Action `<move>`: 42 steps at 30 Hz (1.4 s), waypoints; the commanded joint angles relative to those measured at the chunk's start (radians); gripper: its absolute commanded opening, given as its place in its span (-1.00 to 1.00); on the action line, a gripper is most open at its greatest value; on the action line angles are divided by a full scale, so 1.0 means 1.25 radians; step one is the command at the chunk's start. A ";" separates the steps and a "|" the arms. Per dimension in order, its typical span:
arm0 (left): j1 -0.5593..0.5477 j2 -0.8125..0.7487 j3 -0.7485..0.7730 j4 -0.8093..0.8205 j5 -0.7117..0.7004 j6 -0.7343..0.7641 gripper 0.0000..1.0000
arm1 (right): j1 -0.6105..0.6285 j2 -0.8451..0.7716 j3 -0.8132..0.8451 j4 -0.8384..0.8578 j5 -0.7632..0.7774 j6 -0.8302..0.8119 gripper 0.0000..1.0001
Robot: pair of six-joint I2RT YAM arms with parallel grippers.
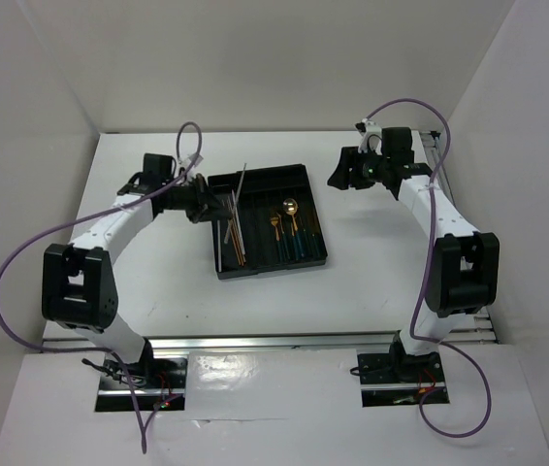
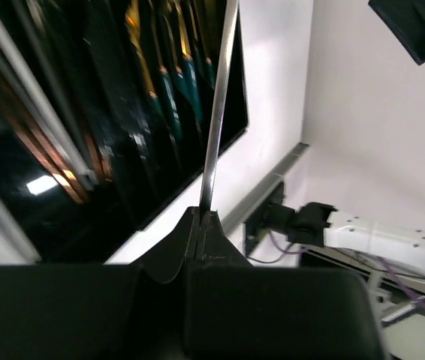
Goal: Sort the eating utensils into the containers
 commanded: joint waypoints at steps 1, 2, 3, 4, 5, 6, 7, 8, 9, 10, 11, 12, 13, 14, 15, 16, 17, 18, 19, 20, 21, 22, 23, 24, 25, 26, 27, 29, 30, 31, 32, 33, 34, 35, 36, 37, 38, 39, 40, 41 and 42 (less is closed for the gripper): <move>-0.043 -0.019 -0.023 0.115 -0.028 -0.150 -1.00 | 0.005 -0.011 -0.008 0.025 -0.017 -0.009 0.22; -0.056 -0.019 -0.034 0.115 -0.041 -0.168 -1.00 | 0.005 -0.011 -0.009 0.025 -0.017 -0.009 0.22; -0.074 -0.012 -0.041 0.124 -0.053 -0.183 -1.00 | 0.005 -0.020 -0.009 0.025 -0.017 -0.009 0.22; -0.081 -0.012 -0.052 0.124 -0.081 -0.207 -1.00 | 0.005 -0.020 -0.016 0.025 -0.010 -0.009 0.22; -0.081 -0.012 -0.052 0.124 -0.092 -0.207 -1.00 | 0.005 -0.028 -0.016 0.025 -0.010 -0.009 0.22; -0.091 -0.012 -0.061 0.140 -0.102 -0.218 -1.00 | 0.005 -0.028 -0.024 0.025 -0.010 -0.009 0.22; -0.091 -0.012 -0.061 0.140 -0.102 -0.218 -1.00 | 0.005 -0.038 -0.025 0.025 -0.010 -0.009 0.24; -0.091 -0.012 -0.061 0.140 -0.116 -0.218 -1.00 | 0.005 -0.038 -0.032 0.025 -0.010 -0.009 0.31; -0.080 -0.012 -0.061 0.140 -0.124 -0.218 -1.00 | 0.005 -0.046 -0.032 0.025 -0.002 -0.017 0.36; -0.073 -0.012 -0.061 0.140 -0.124 -0.226 -1.00 | 0.005 -0.046 -0.032 0.025 -0.001 -0.017 0.43; -0.073 -0.022 -0.061 0.140 -0.133 -0.236 -1.00 | 0.005 -0.054 -0.040 0.025 -0.001 -0.017 0.52; -0.061 -0.029 -0.070 0.140 -0.144 -0.236 -1.00 | 0.005 -0.054 -0.040 0.025 -0.001 -0.017 0.56; -0.051 -0.038 -0.086 0.140 -0.172 -0.247 -1.00 | 0.005 -0.054 -0.048 0.032 0.006 -0.017 0.58; -0.051 -0.048 -0.096 0.140 -0.189 -0.254 -1.00 | 0.005 -0.054 -0.048 0.032 0.006 -0.017 0.58; -0.051 -0.065 -0.119 0.140 -0.203 -0.263 -1.00 | 0.005 -0.054 -0.048 0.032 0.006 -0.017 0.61; -0.051 -0.065 -0.131 0.140 -0.203 -0.274 -1.00 | 0.005 -0.054 -0.048 0.032 0.006 -0.010 0.63; -0.051 -0.075 -0.140 0.140 -0.213 -0.274 -1.00 | 0.005 -0.054 -0.048 0.032 0.006 -0.009 0.63; -0.051 -0.075 -0.149 0.147 -0.222 -0.283 -1.00 | 0.005 -0.054 -0.048 0.039 0.006 -0.009 0.63; -0.051 -0.083 -0.166 0.147 -0.223 -0.292 -1.00 | 0.005 -0.054 -0.048 0.039 0.006 -0.009 0.65; -0.051 -0.083 -0.166 0.147 -0.233 -0.292 -1.00 | 0.005 -0.054 -0.048 0.040 0.006 -0.009 0.65; -0.051 -0.083 -0.176 0.147 -0.241 -0.292 -1.00 | 0.005 -0.054 -0.048 0.040 0.006 -0.009 0.65; -0.051 -0.083 -0.183 0.156 -0.248 -0.292 -1.00 | 0.005 -0.054 -0.048 0.040 0.006 -0.009 0.65; -0.051 -0.083 -0.183 0.156 -0.258 -0.292 -1.00 | 0.005 -0.054 -0.048 0.040 0.006 -0.009 0.65; -0.051 -0.083 -0.183 0.156 -0.258 -0.292 -1.00 | 0.005 -0.054 -0.048 0.040 0.006 -0.009 0.65; -0.051 -0.083 -0.183 0.164 -0.268 -0.292 -1.00 | 0.005 -0.054 -0.048 0.040 0.006 -0.009 0.65; -0.051 -0.076 -0.183 0.164 -0.279 -0.292 -1.00 | 0.005 -0.061 -0.055 0.040 0.006 -0.009 0.65; -0.051 -0.076 -0.183 0.173 -0.279 -0.284 -1.00 | 0.005 -0.062 -0.055 0.040 0.006 -0.009 0.65; -0.051 -0.057 -0.176 0.173 -0.289 -0.274 -1.00 | 0.005 -0.062 -0.055 0.040 0.006 -0.009 0.65; -0.051 -0.045 -0.169 0.173 -0.289 -0.274 -1.00 | 0.005 -0.062 -0.055 0.040 0.006 -0.009 0.65; -0.043 -0.029 -0.169 0.173 -0.296 -0.265 -1.00 | 0.005 -0.062 -0.055 0.040 0.006 -0.009 0.65; -0.043 -0.022 -0.159 0.173 -0.296 -0.265 -1.00 | 0.005 -0.062 -0.055 0.040 0.006 -0.009 0.65; -0.043 -0.022 -0.152 0.173 -0.296 -0.265 -1.00 | 0.005 -0.062 -0.055 0.040 0.006 -0.009 0.65; -0.043 -0.010 -0.152 0.173 -0.296 -0.265 -1.00 | 0.005 -0.062 -0.062 0.040 0.013 -0.009 0.65; -0.043 -0.002 -0.144 0.173 -0.296 -0.258 -1.00 | 0.005 -0.062 -0.063 0.040 0.013 -0.009 0.65; -0.043 0.009 -0.144 0.173 -0.296 -0.258 -1.00 | 0.005 -0.062 -0.063 0.040 0.013 -0.009 0.65; -0.043 0.009 -0.136 0.173 -0.296 -0.258 -1.00 | 0.005 -0.062 -0.063 0.040 0.013 -0.009 0.65; -0.043 0.019 -0.128 0.173 -0.296 -0.249 -1.00 | 0.005 -0.062 -0.063 0.040 0.013 -0.009 0.65; -0.043 0.028 -0.128 0.173 -0.307 -0.242 -1.00 | 0.005 -0.062 -0.063 0.040 0.013 -0.009 0.65; -0.043 0.028 -0.128 0.173 -0.307 -0.242 -1.00 | 0.005 -0.062 -0.063 0.040 0.013 -0.009 0.65; -0.043 0.037 -0.121 0.173 -0.307 -0.242 -1.00 | 0.005 -0.062 -0.063 0.040 0.013 -0.009 0.65; -0.043 0.037 -0.121 0.173 -0.307 -0.234 -1.00 | 0.005 -0.062 -0.063 0.040 0.013 -0.009 0.65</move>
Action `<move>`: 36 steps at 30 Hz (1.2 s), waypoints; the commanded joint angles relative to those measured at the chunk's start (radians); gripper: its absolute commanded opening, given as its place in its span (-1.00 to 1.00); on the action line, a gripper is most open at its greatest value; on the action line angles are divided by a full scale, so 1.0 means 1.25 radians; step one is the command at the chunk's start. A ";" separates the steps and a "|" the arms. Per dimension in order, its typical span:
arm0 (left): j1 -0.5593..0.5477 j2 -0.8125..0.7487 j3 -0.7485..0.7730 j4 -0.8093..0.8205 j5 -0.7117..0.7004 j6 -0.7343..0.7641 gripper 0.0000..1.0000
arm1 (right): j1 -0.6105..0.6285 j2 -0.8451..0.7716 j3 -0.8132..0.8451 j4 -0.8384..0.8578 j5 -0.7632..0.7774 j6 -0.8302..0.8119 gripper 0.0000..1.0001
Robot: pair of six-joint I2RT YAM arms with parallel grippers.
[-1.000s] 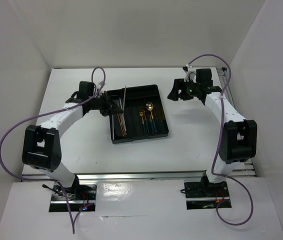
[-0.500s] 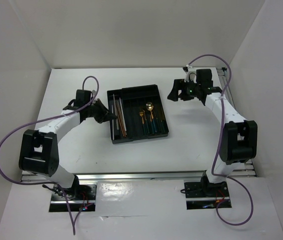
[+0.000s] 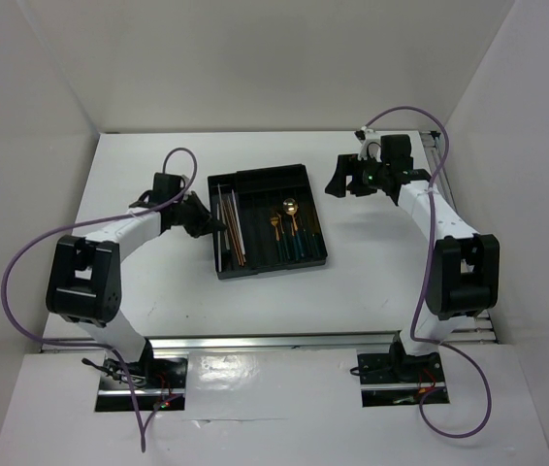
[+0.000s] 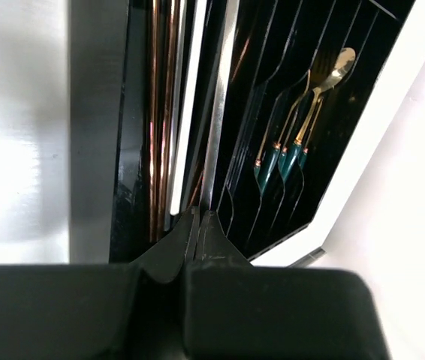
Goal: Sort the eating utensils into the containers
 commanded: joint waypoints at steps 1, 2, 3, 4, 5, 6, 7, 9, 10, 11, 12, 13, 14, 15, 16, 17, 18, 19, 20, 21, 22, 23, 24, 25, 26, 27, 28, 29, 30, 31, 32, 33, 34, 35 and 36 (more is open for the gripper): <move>0.004 0.014 0.041 0.024 -0.016 0.025 -1.00 | 0.005 -0.046 -0.010 0.030 0.003 -0.002 0.65; 0.004 0.014 0.041 0.024 -0.016 0.025 -1.00 | 0.005 -0.046 -0.010 0.038 0.003 -0.002 0.65; 0.004 0.023 0.041 0.024 -0.016 0.025 -0.97 | 0.005 -0.046 -0.010 0.038 0.003 -0.002 0.65; 0.004 0.023 0.041 0.024 -0.023 0.032 -0.83 | 0.005 -0.046 -0.010 0.038 0.003 -0.002 0.65; 0.004 0.032 0.049 0.024 -0.023 0.032 -0.72 | 0.005 -0.046 -0.010 0.038 0.003 -0.002 0.63; 0.004 0.033 0.049 0.024 -0.023 0.032 -0.45 | 0.005 -0.046 -0.010 0.038 0.003 -0.002 0.63; 0.004 0.040 0.049 0.024 -0.023 0.040 -0.26 | 0.005 -0.037 -0.010 0.038 0.003 -0.002 0.61; 0.004 0.047 0.057 0.024 -0.023 0.040 0.15 | 0.005 -0.037 -0.010 0.038 0.003 -0.002 0.61; 0.004 0.047 0.066 0.024 -0.034 0.052 0.55 | 0.005 -0.037 -0.010 0.038 0.003 -0.002 0.61; 0.004 0.047 0.066 0.024 -0.034 0.064 0.77 | 0.005 -0.037 -0.010 0.038 0.003 -0.002 0.61; 0.004 0.047 0.077 0.024 -0.042 0.072 0.92 | 0.005 -0.037 -0.010 0.038 0.003 -0.002 0.61; 0.004 0.035 0.084 0.024 -0.042 0.089 1.00 | 0.005 -0.037 -0.010 0.038 0.003 -0.002 0.61; 0.004 0.028 0.084 0.024 -0.049 0.096 1.00 | 0.005 -0.037 -0.010 0.038 0.003 -0.002 0.61; 0.004 0.020 0.094 0.024 -0.049 0.103 1.00 | 0.005 -0.037 -0.010 0.038 0.003 -0.002 0.61; 0.004 0.013 0.094 0.017 -0.049 0.112 1.00 | 0.005 -0.037 -0.010 0.045 0.011 -0.002 0.64; 0.004 -0.004 0.101 0.017 -0.057 0.129 1.00 | 0.005 -0.037 -0.010 0.045 0.011 -0.002 0.69; 0.004 -0.015 0.101 0.017 -0.068 0.129 1.00 | 0.005 -0.037 -0.010 0.045 0.011 -0.002 0.69; 0.004 -0.025 0.101 0.017 -0.068 0.140 1.00 | 0.005 -0.037 -0.002 0.045 0.011 -0.002 0.69; 0.004 -0.035 0.101 0.017 -0.075 0.140 1.00 | 0.005 -0.037 -0.002 0.045 0.011 -0.002 0.72; 0.004 -0.054 0.092 0.017 -0.075 0.150 1.00 | 0.005 -0.037 -0.002 0.045 0.018 0.005 0.76; 0.004 -0.064 0.092 0.017 -0.082 0.150 1.00 | 0.005 -0.037 -0.002 0.045 0.018 0.006 0.81; 0.004 -0.073 0.083 0.017 -0.082 0.157 1.00 | 0.005 -0.037 -0.002 0.045 0.018 0.006 0.87; 0.004 -0.080 0.083 0.017 -0.082 0.166 1.00 | 0.005 -0.037 -0.002 0.045 0.018 0.006 0.90; 0.004 -0.096 0.074 0.017 -0.082 0.166 1.00 | 0.005 -0.037 -0.002 0.045 0.018 0.006 0.90; 0.004 -0.105 0.067 0.017 -0.090 0.166 1.00 | 0.005 -0.037 -0.002 0.045 0.018 0.006 0.90; 0.004 -0.113 0.067 0.017 -0.090 0.176 1.00 | 0.005 -0.037 -0.002 0.045 0.018 0.006 0.90; 0.004 -0.130 0.067 0.017 -0.097 0.188 1.00 | 0.005 -0.044 -0.002 0.045 0.018 0.006 0.90; 0.004 -0.139 0.060 0.017 -0.097 0.188 1.00 | 0.005 -0.044 -0.002 0.045 0.018 0.006 0.90; 0.004 -0.148 0.060 0.017 -0.106 0.210 1.00 | 0.005 -0.044 -0.002 0.045 0.018 0.006 0.90; 0.004 -0.158 0.060 0.017 -0.120 0.222 1.00 | 0.005 -0.053 -0.011 0.045 0.018 0.006 0.90; 0.004 -0.175 0.060 0.007 -0.130 0.238 1.00 | 0.005 -0.053 -0.011 0.045 0.025 -0.002 0.90; 0.004 -0.183 0.073 -0.004 -0.148 0.285 1.00 | 0.005 -0.063 -0.021 0.045 0.025 -0.016 0.90; 0.004 -0.192 0.080 -0.031 -0.157 0.313 1.00 | 0.005 -0.063 -0.021 0.037 0.025 -0.024 0.90; 0.011 -0.199 0.089 -0.047 -0.157 0.346 1.00 | 0.005 -0.071 -0.033 0.036 0.045 -0.032 0.90; 0.012 -0.216 0.106 -0.068 -0.177 0.377 1.00 | 0.005 -0.081 -0.040 0.036 0.052 -0.052 0.90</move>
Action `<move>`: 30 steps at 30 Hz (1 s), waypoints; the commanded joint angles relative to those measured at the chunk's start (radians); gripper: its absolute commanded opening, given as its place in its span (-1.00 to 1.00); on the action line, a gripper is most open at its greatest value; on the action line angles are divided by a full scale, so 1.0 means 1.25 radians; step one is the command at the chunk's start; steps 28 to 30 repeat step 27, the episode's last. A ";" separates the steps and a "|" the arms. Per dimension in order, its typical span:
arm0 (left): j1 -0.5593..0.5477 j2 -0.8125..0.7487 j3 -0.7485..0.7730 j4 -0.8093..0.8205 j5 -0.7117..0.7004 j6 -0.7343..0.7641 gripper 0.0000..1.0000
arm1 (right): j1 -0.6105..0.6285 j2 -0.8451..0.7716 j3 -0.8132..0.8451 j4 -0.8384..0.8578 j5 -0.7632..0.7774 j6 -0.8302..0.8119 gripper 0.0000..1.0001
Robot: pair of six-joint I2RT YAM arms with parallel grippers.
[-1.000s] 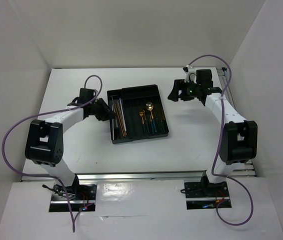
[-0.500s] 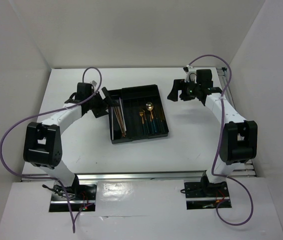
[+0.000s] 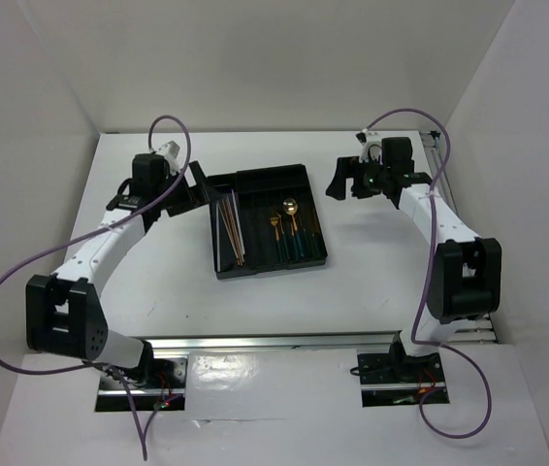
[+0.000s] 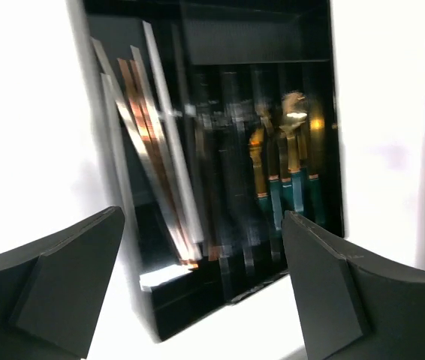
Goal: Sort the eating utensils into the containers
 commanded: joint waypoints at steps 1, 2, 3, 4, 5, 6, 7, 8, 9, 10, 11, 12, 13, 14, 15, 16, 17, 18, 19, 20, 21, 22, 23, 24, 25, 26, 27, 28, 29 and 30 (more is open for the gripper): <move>0.017 -0.051 0.047 -0.064 -0.069 0.177 1.00 | 0.005 -0.066 -0.038 0.025 0.035 -0.056 0.90; 0.026 -0.061 0.054 -0.108 -0.081 0.212 1.00 | 0.005 -0.075 -0.049 0.025 0.052 -0.069 0.90; 0.026 -0.061 0.063 -0.136 -0.106 0.236 1.00 | -0.002 -0.085 -0.059 0.025 0.059 -0.090 0.90; 0.033 -0.061 0.070 -0.179 -0.156 0.277 1.00 | -0.010 -0.085 -0.077 0.025 0.059 -0.100 0.90; 0.033 -0.061 0.070 -0.180 -0.169 0.300 1.00 | -0.020 -0.085 -0.077 0.025 0.059 -0.109 0.90; 0.058 -0.061 0.070 -0.210 -0.169 0.325 1.00 | -0.040 -0.085 -0.088 0.025 0.068 -0.109 0.90; 0.070 -0.061 0.047 -0.210 -0.176 0.360 1.00 | -0.054 -0.085 -0.095 0.025 0.068 -0.117 0.90; 0.084 -0.068 0.030 -0.210 -0.176 0.375 1.00 | -0.067 -0.085 -0.095 0.025 0.068 -0.129 0.90; 0.097 -0.068 0.015 -0.210 -0.176 0.386 1.00 | -0.081 -0.085 -0.103 0.038 0.060 -0.130 0.90; 0.123 -0.080 -0.016 -0.190 -0.176 0.411 1.00 | -0.105 -0.078 -0.103 0.038 0.059 -0.137 0.90; 0.133 -0.088 -0.034 -0.178 -0.166 0.423 1.00 | -0.118 -0.071 -0.103 0.046 0.050 -0.144 0.90; 0.140 -0.096 -0.050 -0.165 -0.173 0.432 1.00 | -0.126 -0.071 -0.103 0.046 0.050 -0.144 0.90; 0.152 -0.096 -0.075 -0.154 -0.174 0.444 1.00 | -0.142 -0.063 -0.103 0.055 0.042 -0.155 0.90; 0.152 -0.096 -0.087 -0.132 -0.191 0.463 1.00 | -0.151 -0.063 -0.103 0.062 0.042 -0.163 0.90; 0.160 -0.096 -0.095 -0.121 -0.200 0.464 1.00 | -0.158 -0.054 -0.103 0.062 0.034 -0.163 0.90; 0.169 -0.087 -0.095 -0.121 -0.201 0.477 1.00 | -0.166 -0.046 -0.103 0.062 0.034 -0.172 0.90; 0.170 -0.086 -0.104 -0.109 -0.201 0.493 1.00 | -0.166 -0.046 -0.103 0.062 0.034 -0.180 0.90; 0.170 -0.079 -0.104 -0.091 -0.211 0.493 1.00 | -0.166 -0.039 -0.103 0.062 0.023 -0.180 0.90; 0.178 -0.071 -0.111 -0.091 -0.212 0.503 1.00 | -0.173 -0.031 -0.103 0.071 0.023 -0.180 0.90; 0.178 -0.070 -0.111 -0.083 -0.212 0.513 1.00 | -0.173 -0.031 -0.103 0.071 0.015 -0.187 0.90; 0.178 -0.058 -0.111 -0.083 -0.212 0.513 1.00 | -0.173 -0.023 -0.103 0.071 0.008 -0.187 0.90; 0.185 -0.058 -0.111 -0.075 -0.212 0.520 1.00 | -0.173 -0.023 -0.103 0.071 0.008 -0.187 0.90; 0.186 -0.038 -0.104 -0.075 -0.212 0.520 1.00 | -0.173 -0.013 -0.096 0.071 0.008 -0.187 0.90; 0.193 -0.037 -0.104 -0.075 -0.212 0.527 1.00 | -0.173 -0.013 -0.095 0.071 0.001 -0.194 0.90; 0.193 -0.026 -0.095 -0.075 -0.212 0.527 1.00 | -0.173 -0.004 -0.095 0.071 0.001 -0.195 0.90; 0.200 -0.026 -0.095 -0.075 -0.202 0.536 1.00 | -0.173 -0.004 -0.095 0.071 0.001 -0.195 0.90; 0.208 -0.026 -0.088 -0.075 -0.187 0.536 1.00 | -0.173 -0.004 -0.095 0.071 0.001 -0.195 0.90; 0.208 -0.026 -0.088 -0.075 -0.187 0.536 1.00 | -0.173 -0.004 -0.095 0.071 0.001 -0.195 0.90; 0.208 -0.026 -0.088 -0.075 -0.187 0.536 1.00 | -0.173 -0.004 -0.095 0.071 0.001 -0.195 0.90; 0.208 -0.026 -0.088 -0.075 -0.187 0.536 1.00 | -0.173 -0.004 -0.095 0.071 0.001 -0.195 0.90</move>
